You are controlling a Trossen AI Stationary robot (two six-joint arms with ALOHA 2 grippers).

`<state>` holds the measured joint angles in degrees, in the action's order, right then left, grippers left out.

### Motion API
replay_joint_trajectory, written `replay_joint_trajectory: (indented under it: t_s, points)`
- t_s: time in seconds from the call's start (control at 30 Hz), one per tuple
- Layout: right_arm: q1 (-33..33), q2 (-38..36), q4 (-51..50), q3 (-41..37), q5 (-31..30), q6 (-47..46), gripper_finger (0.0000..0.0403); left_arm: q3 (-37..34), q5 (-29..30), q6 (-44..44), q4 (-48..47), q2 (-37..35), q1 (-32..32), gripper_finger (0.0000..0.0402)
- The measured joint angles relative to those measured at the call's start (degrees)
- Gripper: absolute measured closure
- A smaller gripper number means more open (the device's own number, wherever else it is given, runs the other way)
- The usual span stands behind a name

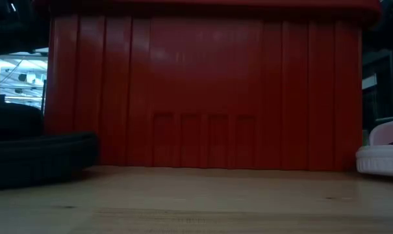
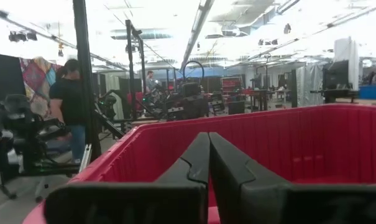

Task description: Pick and place slides into bin

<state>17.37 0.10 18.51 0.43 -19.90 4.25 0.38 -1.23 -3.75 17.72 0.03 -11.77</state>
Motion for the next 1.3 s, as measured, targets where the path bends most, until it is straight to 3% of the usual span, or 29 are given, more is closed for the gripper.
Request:
replay_joint_trajectory:
  t_s: [0.17,0.53,0.73,1.3]
  points:
    - [0.0,0.02,0.26,0.0,0.0,8.09,0.0389,0.0,0.0,0.0,-0.02,0.0,0.0,0.04]
    - [0.0,0.02,-0.38,0.0,0.0,8.02,0.0389,0.0,0.0,0.0,-0.02,0.0,-0.02,0.04]
    - [0.0,0.02,-0.21,0.0,0.02,0.89,0.0389,0.0,0.0,0.0,-0.01,0.0,0.0,0.04]
    - [0.02,0.04,0.59,0.0,0.02,-1.04,0.0389,0.0,0.0,0.0,-0.01,0.0,0.0,0.04]
